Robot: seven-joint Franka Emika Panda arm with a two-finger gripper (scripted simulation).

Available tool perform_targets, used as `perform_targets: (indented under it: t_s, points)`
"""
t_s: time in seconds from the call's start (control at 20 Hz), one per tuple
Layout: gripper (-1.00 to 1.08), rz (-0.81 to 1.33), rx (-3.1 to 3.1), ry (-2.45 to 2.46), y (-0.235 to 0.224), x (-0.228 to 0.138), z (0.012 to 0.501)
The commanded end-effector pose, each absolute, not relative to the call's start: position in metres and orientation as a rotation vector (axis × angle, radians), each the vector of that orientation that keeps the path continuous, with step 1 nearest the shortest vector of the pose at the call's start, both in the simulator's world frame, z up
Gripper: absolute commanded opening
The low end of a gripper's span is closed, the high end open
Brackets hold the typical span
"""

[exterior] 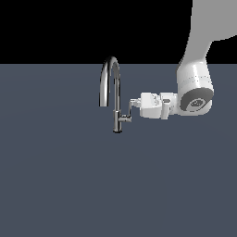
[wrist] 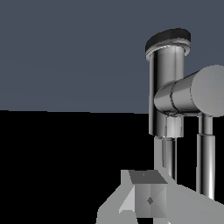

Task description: Turn on the faucet by rotating a designated handle.

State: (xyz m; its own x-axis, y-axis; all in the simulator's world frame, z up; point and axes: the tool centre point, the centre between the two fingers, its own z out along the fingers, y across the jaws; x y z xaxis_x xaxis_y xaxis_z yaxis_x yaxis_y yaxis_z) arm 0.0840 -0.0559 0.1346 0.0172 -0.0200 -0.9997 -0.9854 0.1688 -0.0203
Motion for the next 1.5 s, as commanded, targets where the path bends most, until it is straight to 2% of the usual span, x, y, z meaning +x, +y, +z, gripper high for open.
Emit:
perform_targets:
  t_s: [0.0,0.4,1.3,1.45]
  points:
    - [-1.00,1.065,-1.079,1.289,-0.055,0.085,0.130]
    - [-1.00,1.066,-1.071,1.290,-0.054,0.085,0.128]
    - [-1.00,1.066,-1.071,1.290,-0.045,0.039,0.140]
    - [-1.00,1.066,-1.073,1.289,-0.040,0.041,0.135]
